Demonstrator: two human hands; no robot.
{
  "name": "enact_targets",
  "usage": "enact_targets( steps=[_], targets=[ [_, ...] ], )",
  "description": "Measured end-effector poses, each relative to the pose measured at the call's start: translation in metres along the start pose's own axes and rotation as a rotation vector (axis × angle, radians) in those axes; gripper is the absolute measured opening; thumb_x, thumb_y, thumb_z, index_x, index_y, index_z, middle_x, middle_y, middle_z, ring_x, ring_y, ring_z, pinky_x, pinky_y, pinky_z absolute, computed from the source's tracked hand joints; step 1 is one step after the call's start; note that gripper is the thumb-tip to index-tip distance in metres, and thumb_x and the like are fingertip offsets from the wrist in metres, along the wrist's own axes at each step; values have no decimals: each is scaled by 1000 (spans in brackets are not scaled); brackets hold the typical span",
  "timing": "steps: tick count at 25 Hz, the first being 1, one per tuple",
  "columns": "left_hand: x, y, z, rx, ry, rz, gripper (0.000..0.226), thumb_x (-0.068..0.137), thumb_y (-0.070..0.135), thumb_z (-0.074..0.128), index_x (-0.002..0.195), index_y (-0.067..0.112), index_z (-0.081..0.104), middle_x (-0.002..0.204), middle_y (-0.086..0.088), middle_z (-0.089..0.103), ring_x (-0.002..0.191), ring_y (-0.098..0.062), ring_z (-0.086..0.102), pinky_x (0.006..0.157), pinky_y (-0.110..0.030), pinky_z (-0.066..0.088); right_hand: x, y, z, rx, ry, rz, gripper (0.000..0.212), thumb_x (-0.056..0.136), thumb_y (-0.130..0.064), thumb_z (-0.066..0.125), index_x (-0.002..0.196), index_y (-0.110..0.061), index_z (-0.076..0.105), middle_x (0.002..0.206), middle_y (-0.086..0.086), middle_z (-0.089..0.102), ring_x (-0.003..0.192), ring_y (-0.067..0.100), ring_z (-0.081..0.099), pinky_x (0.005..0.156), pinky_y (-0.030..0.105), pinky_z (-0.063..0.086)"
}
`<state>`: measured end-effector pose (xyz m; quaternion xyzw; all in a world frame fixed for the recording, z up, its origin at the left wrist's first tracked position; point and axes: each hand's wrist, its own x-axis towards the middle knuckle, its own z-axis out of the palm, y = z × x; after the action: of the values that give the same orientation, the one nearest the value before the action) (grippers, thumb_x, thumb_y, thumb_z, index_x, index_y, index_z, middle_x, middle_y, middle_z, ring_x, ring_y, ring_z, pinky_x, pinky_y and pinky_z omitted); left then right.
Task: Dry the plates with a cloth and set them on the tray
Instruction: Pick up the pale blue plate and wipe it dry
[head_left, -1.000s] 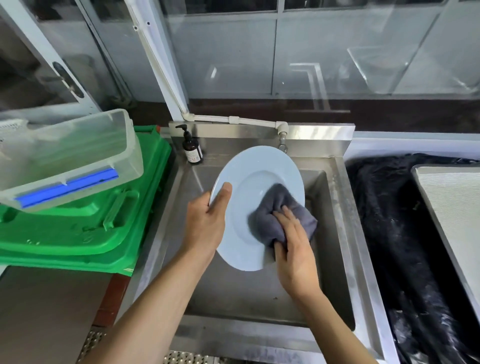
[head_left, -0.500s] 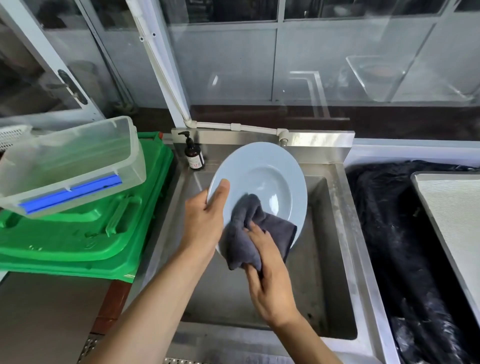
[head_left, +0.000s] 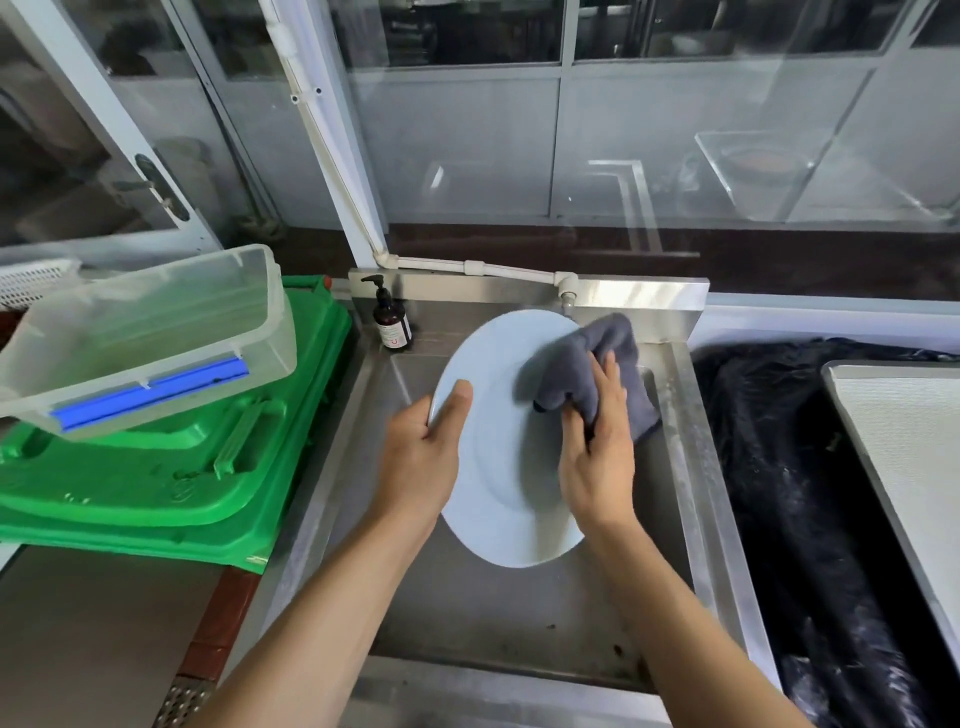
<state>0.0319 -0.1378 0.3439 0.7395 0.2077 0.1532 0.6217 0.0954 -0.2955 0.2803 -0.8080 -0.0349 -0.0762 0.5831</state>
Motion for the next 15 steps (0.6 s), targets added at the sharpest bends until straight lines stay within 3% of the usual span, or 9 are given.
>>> enact_targets(
  steps=[2, 5, 10, 12, 15],
  targets=[
    [-6, 4, 6, 77, -7, 67, 49, 99, 39, 60, 54, 24, 44, 47, 13, 32, 46, -7, 28, 42, -19, 23, 11, -21, 3, 32, -100, -195, 52, 106, -18, 46, 156, -23, 36, 168, -7, 22, 157, 13, 16, 126, 42, 22],
    [-8, 5, 10, 58, 18, 81, 47, 99, 33, 60, 63, 13, 39, 53, 11, 29, 51, -11, 25, 45, -24, 23, 8, -33, 7, 9, -264, -478, 52, 102, -17, 45, 154, -17, 41, 167, -2, 28, 156, 11, 20, 128, 37, 16],
    [-15, 10, 13, 34, 62, 72, 54, 96, 40, 62, 62, 16, 29, 54, 8, 25, 50, -12, 22, 43, -22, 19, 16, -30, 0, 135, -190, -315, 50, 104, -3, 47, 151, -17, 43, 165, -10, 28, 156, 5, 16, 126, 51, 21],
    [-12, 13, 12, -1, 63, 71, 48, 93, 40, 62, 64, 8, 42, 56, 4, 32, 53, -13, 28, 49, -23, 25, 1, -37, 6, 189, -243, -352, 50, 103, -7, 46, 151, -20, 44, 166, -11, 29, 156, 9, 18, 125, 47, 24],
    [-2, 16, 7, -64, 87, 21, 35, 86, 34, 55, 77, 1, 60, 64, -8, 50, 63, -16, 43, 60, -34, 36, -28, -47, 17, 321, -308, -364, 53, 104, -17, 46, 147, -46, 41, 160, -21, 37, 153, 11, 29, 123, 34, 29]
  ],
)
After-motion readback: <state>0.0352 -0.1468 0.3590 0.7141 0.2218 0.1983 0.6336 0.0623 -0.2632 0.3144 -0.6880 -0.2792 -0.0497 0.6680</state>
